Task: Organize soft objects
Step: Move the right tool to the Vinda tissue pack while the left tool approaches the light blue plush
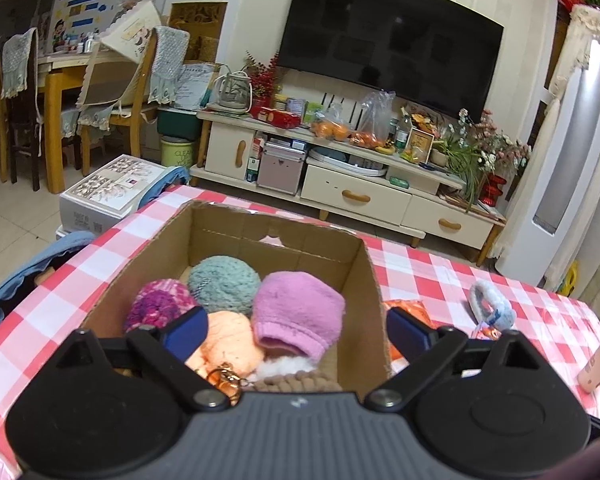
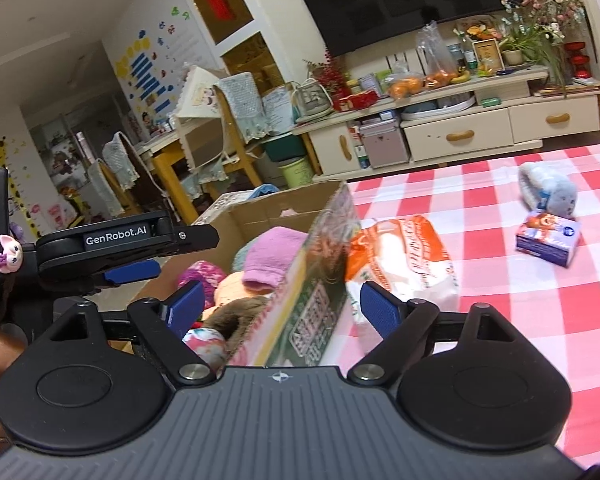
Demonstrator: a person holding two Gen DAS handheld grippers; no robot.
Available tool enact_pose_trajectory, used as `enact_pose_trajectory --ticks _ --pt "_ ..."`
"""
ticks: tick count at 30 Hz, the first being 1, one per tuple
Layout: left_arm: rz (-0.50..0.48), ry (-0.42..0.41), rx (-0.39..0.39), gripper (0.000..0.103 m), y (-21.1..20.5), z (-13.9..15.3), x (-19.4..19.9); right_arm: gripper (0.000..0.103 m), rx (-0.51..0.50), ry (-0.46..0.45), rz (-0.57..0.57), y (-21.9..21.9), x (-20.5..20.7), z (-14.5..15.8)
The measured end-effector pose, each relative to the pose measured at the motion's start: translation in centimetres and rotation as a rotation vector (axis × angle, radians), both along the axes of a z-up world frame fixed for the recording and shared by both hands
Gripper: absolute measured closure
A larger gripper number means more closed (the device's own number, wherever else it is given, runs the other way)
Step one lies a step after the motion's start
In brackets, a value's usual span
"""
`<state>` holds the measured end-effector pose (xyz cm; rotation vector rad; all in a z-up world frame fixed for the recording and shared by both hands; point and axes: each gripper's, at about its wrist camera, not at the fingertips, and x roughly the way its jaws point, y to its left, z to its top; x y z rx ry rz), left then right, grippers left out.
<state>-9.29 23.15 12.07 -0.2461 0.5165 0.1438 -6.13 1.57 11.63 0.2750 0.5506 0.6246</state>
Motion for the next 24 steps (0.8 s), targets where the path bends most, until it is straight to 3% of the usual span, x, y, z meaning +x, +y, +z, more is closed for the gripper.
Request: enact_pose_trajectory --ticks 6,24 --pt "-0.03 0.005 0.048 0.001 -2.0 -0.1 0.4 0.0 -0.01 0.003 -0.046 -0.2 0.1 0.0" --pt "-0.105 0.039 0.097 0.001 -6.1 -0.5 1.7 0.0 -0.037 -0.006 -0.155 -2.4 0.5 -0.6"
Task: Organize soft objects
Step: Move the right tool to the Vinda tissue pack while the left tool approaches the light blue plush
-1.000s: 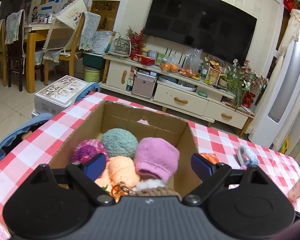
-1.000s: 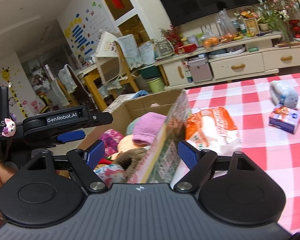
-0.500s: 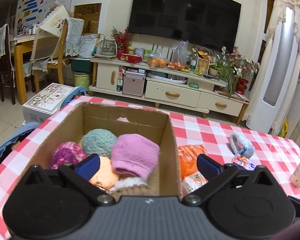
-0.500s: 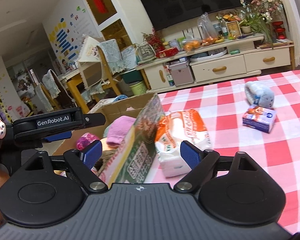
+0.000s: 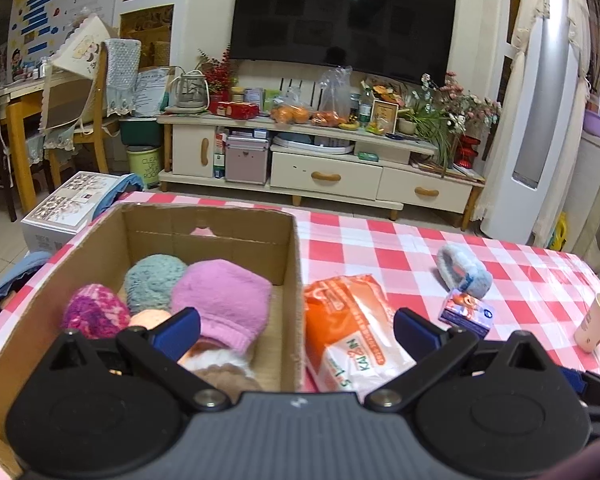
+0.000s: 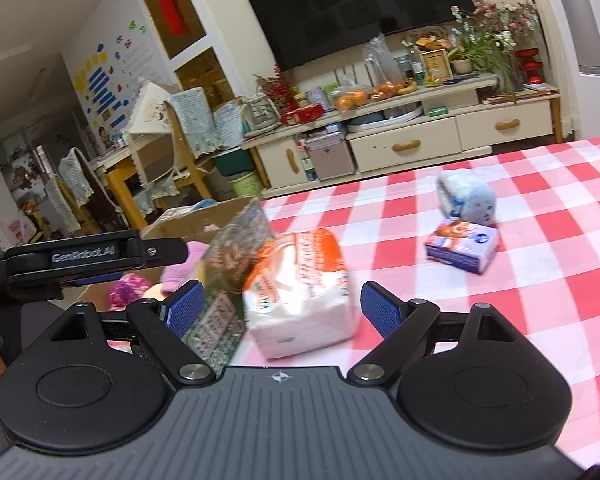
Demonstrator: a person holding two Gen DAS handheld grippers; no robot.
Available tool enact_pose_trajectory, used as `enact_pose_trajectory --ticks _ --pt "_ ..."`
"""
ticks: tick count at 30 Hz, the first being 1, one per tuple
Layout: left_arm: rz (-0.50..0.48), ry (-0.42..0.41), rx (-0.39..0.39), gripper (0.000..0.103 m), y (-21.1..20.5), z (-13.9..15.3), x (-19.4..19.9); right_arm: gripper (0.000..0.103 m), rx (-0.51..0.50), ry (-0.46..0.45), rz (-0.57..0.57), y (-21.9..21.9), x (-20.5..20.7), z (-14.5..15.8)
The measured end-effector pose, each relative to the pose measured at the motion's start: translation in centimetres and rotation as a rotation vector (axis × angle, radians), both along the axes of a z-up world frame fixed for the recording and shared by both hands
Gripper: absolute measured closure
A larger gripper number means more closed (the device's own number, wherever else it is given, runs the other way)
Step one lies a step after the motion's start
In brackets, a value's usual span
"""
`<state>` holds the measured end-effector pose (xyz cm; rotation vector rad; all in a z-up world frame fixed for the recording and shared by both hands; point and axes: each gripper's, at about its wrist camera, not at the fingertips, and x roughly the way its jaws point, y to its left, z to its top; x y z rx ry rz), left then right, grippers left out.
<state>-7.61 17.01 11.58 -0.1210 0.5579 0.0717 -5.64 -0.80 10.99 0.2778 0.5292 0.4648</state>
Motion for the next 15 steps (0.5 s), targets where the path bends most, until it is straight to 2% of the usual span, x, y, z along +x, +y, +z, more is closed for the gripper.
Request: enact_pose_trajectory --ticks 7,15 --pt "-0.023 0.014 0.023 0.001 -1.9 -0.2 0.8 0.0 -0.029 -0.01 -0.07 -1.5 1.1 -0.9" --pt "-0.056 0.037 0.056 0.001 -4.0 -0.6 1.6 0.0 -0.192 -0.041 -0.158 -3.6 4.5 -3.4"
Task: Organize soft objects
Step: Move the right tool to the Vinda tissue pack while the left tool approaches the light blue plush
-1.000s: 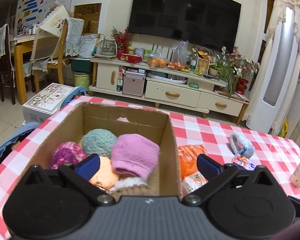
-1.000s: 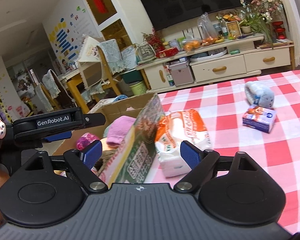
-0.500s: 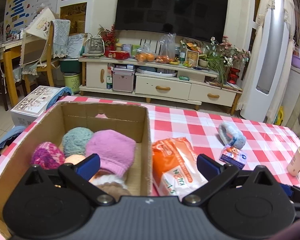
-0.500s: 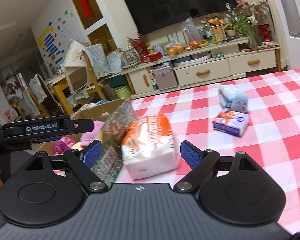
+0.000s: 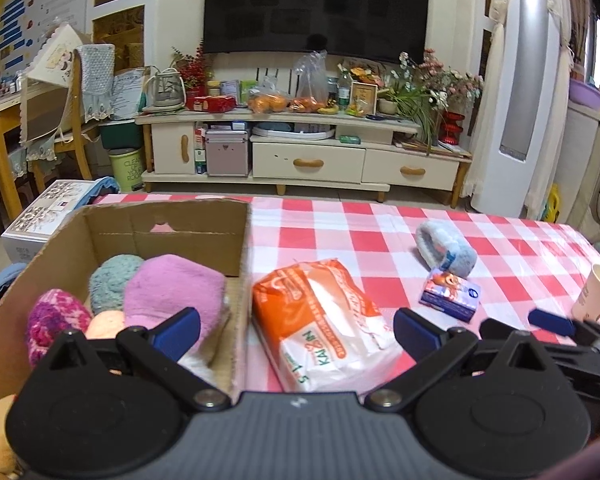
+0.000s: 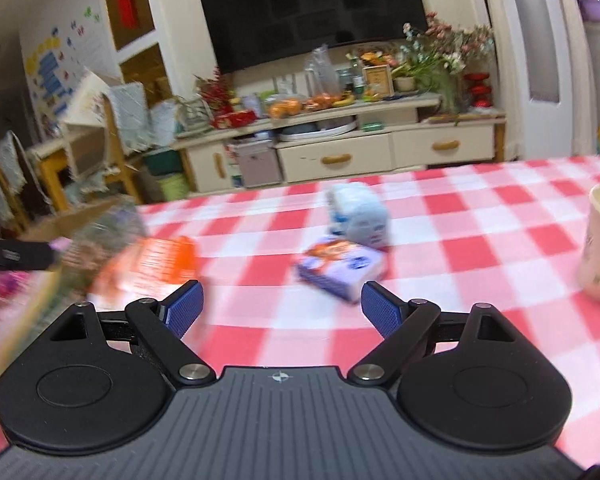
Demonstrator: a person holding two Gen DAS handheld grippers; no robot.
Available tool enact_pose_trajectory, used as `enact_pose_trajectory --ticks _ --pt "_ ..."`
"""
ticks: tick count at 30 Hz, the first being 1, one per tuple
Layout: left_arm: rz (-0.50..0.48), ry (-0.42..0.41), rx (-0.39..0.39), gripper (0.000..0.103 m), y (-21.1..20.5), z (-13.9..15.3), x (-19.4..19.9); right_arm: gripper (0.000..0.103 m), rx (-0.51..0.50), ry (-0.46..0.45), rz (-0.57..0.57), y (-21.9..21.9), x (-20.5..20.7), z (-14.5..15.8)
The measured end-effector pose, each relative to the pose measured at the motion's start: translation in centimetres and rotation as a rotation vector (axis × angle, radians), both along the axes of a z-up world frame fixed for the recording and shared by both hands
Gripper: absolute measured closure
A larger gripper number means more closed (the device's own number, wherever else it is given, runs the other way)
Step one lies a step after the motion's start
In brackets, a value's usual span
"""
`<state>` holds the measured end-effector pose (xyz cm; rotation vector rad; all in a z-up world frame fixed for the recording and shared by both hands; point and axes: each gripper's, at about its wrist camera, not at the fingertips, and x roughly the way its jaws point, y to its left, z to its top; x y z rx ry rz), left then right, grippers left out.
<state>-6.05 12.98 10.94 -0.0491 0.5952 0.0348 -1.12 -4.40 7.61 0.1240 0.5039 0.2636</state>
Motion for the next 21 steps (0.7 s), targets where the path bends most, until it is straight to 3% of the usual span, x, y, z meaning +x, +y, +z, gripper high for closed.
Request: enact_pose_trajectory --ticks 4,8,16,21 --pt "-0.021 0.016 0.02 0.001 -0.9 -0.4 0.4 0.0 -0.126 -0.006 0.013 -0.4 2.5 -1.2" --pt "-0.03 0.03 0.032 0.001 -1.7 -0.6 0.8 0.0 -0.147 0.029 0.041 -0.9 5.6 -1.9" --pt "-0.033 0.047 0.022 0.001 -2.8 -1.0 1.9 0.0 -0.052 0.083 0.037 -3.2 9.7 -3.2" --pt "-0.039 0.051 0.024 0.001 -3.6 -1.2 2.5 0.0 -0.052 0.107 0.064 -2.6 11.4 -4.1"
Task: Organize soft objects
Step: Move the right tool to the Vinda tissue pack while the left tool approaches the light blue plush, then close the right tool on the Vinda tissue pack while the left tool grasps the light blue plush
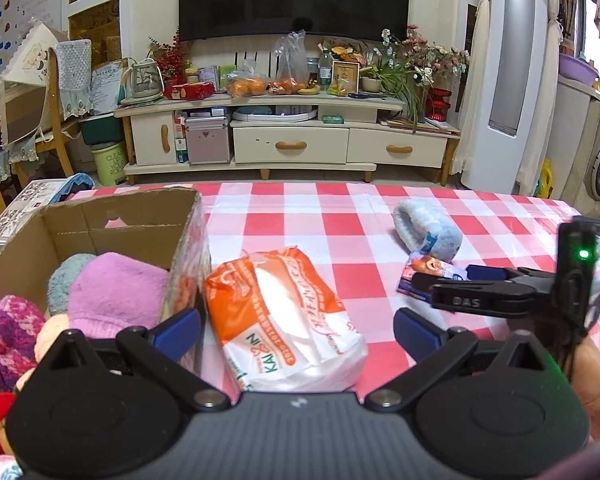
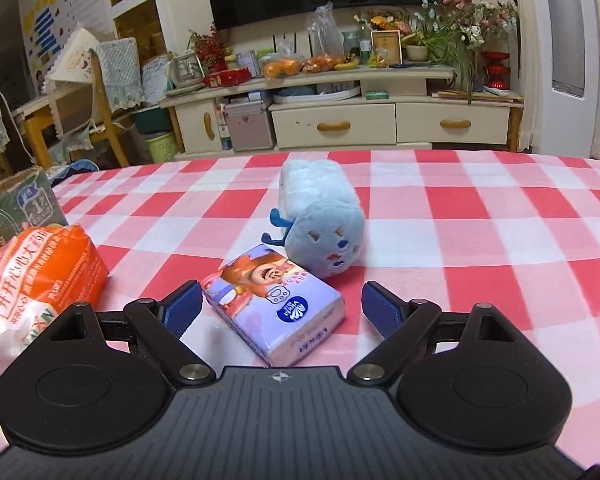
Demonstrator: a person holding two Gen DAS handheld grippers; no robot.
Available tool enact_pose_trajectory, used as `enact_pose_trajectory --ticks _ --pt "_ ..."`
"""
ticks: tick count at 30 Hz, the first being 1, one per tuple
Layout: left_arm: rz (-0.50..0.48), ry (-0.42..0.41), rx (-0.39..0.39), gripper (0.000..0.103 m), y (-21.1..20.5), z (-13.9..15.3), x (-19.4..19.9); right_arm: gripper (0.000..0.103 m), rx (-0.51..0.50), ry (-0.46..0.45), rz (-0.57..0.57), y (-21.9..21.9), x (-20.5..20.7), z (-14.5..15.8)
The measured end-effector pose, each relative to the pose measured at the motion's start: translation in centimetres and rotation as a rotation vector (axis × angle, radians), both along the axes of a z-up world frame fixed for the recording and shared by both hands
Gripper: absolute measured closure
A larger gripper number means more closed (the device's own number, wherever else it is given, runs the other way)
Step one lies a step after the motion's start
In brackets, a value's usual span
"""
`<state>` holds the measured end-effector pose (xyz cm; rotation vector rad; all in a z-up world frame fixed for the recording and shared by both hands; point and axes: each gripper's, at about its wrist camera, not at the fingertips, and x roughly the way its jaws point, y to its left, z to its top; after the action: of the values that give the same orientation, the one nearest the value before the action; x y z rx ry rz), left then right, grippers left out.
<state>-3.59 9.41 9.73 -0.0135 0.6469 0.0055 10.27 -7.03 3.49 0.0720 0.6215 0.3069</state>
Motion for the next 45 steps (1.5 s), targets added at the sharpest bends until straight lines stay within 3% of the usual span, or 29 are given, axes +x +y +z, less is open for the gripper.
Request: enact_pose_trajectory --ticks 8,14,21,33,36,39,45 --pt "-0.005 0.014 -0.003 0.001 -1.0 -0.3 0.9 0.0 -0.022 0.031 0.034 1.6 0.1 0.0" --pt "-0.016 0.023 0.016 0.001 -1.8 -0.8 1.1 0.018 -0.07 0.019 0.055 1.8 -0.7 0.1" --pt "-0.022 0.015 0.024 0.001 -3.2 -1.1 1.3 0.022 -0.123 0.001 0.04 -0.3 -2.8 0.4" --pt "-0.074 0.007 0.046 0.001 -8.4 -2.8 2.8 0.021 -0.085 0.023 -0.164 -9.2 -5.8 0.3" --pt "-0.069 -0.005 0.028 0.001 -9.7 -2.9 3.8 0.019 -0.091 0.015 -0.168 -9.6 -6.0 0.1" --pt "-0.062 -0.015 0.012 0.001 -11.1 -2.9 5.5 0.005 -0.054 0.015 -0.157 -9.8 -6.3 0.2" --pt "-0.027 0.008 0.008 0.001 -14.0 -4.2 10.4 0.002 -0.035 0.03 -0.147 -10.0 -6.6 0.5"
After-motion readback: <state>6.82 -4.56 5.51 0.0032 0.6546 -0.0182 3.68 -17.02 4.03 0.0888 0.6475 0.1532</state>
